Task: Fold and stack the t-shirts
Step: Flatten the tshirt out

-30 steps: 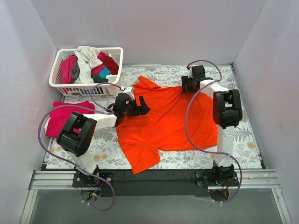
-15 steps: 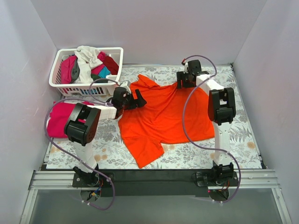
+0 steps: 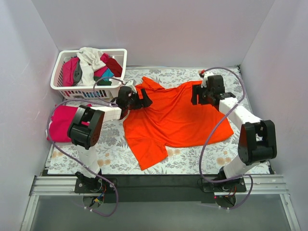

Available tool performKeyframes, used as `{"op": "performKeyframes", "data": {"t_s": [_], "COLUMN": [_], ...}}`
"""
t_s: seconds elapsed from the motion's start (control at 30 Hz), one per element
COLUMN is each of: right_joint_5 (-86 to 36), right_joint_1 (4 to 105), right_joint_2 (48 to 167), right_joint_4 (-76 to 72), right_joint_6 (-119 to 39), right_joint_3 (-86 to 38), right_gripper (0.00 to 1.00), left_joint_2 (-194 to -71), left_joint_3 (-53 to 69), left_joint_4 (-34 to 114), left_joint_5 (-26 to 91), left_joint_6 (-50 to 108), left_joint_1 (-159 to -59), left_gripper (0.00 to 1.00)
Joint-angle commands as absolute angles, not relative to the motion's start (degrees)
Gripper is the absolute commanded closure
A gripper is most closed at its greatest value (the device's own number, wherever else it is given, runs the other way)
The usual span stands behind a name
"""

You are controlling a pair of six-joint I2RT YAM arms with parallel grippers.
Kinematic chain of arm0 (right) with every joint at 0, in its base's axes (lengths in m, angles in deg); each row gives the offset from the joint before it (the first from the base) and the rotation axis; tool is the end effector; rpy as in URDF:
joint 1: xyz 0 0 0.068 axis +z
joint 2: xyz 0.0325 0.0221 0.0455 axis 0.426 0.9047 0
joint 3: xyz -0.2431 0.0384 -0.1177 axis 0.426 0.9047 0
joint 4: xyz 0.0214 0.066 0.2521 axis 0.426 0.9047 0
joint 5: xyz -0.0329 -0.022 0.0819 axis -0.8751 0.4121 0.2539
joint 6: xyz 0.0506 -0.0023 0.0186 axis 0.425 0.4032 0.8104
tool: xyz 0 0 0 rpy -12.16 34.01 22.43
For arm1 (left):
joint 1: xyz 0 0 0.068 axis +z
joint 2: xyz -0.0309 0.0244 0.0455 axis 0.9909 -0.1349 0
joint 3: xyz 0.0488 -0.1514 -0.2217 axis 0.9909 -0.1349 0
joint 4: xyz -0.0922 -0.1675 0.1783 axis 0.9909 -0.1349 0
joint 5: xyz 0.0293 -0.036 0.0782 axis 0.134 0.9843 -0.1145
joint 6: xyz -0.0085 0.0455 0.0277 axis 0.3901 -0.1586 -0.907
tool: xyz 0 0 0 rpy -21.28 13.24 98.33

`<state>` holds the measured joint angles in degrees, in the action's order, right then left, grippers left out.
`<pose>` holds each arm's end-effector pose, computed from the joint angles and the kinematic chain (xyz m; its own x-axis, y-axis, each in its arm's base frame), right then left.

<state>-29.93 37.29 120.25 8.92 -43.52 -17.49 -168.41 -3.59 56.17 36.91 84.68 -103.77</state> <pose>0.3648 0.0800 0.2647 -0.5944 -0.0655 -0.8015 -0.2167 0.9728 0.0813 0.3779 -0.1575 0.1494 -0.6824 -0.6992 -0.2131 -0.2569 0.5023 -0.8256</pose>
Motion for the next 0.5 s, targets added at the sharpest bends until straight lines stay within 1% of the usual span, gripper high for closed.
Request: {"op": "performKeyframes", "data": {"t_s": [0.0,0.03,0.07,0.1,0.13,0.17,0.2,0.23,0.37,0.47], "right_joint_5": [-30.62,-30.8,-30.89,-30.8,-30.37,-30.01,-29.75,-29.66,-31.15,-31.77], "right_joint_1": [37.52,37.61,37.7,37.78,38.13,38.22,38.57,38.66,38.75,38.75], "right_joint_2": [113.51,111.31,106.85,104.54,102.26,98.23,96.36,94.78,87.58,84.67], "right_joint_4": [6.21,5.76,5.32,4.1,3.39,2.78,2.16,2.24,2.42,3.73], "right_joint_6": [-41.62,-41.19,-40.66,-39.7,-38.99,-38.64,-37.68,-37.4,-36.87,-36.87], "right_joint_3": [-8.2,-3.48,-1.35,0.76,5.22,7.01,8.94,10.35,17.46,19.06], "right_gripper": [0.37,0.37,0.37,0.37,0.37,0.37,0.37,0.37,0.37,0.37], "left_joint_2": [-158.38,-155.57,-153.02,-147.42,-144.76,-142.3,-136.79,-134.47,-121.82,-112.94], "left_joint_3": [-7.35,-9.28,-13.3,-15.43,-17.37,-19.82,-23.59,-25.63,-33.63,-39.61], "left_joint_4": [55.84,55.67,55.41,54.88,53.31,52.6,50.59,49.09,41.0,34.5], "left_joint_5": [32.88,28.77,26.9,24.88,20.43,18.73,16.62,13.56,10.8,13.69], "left_joint_6": [83.71,83.8,84.32,86.24,87.65,88.45,90.02,90.65,94.6,99.26], "left_joint_1": [-105.35,-105.97,-106.68,-107.73,-108.35,-108.87,-109.92,-110.63,-112.57,-114.24], "left_gripper": [0.14,0.14,0.14,0.14,0.14,0.14,0.14,0.14,0.14,0.16]}}
